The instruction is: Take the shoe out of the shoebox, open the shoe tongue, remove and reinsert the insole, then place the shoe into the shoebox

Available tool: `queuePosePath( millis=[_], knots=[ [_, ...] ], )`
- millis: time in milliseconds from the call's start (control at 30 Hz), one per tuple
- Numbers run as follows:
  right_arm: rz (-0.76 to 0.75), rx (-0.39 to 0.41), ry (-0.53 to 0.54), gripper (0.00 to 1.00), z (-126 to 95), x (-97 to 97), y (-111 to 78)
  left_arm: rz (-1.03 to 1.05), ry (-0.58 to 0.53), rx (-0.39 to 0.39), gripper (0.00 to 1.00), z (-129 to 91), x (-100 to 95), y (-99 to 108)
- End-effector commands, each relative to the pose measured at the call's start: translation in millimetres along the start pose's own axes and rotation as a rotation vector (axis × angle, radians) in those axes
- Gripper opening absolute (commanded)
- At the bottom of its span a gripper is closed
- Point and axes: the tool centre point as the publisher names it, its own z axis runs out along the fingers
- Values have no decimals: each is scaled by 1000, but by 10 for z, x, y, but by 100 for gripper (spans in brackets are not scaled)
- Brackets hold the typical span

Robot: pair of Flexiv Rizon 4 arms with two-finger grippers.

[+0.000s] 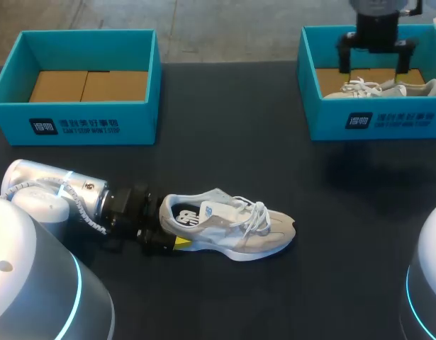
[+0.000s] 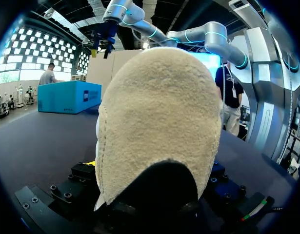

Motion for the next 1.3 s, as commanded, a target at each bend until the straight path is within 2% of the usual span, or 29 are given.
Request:
queuePosePath(
  millis=[33, 400, 1300],
  knots=[
    [31, -17, -13, 100, -65, 159, -138, 0, 2, -2, 0, 9, -30, 14],
    [145, -10, -7, 100, -136, 397, -490, 0, 2, -2, 0, 9, -30, 14],
    [145, -10, -7, 100, -136, 397, -490, 0, 2, -2, 0, 9, -30, 14]
  ],
)
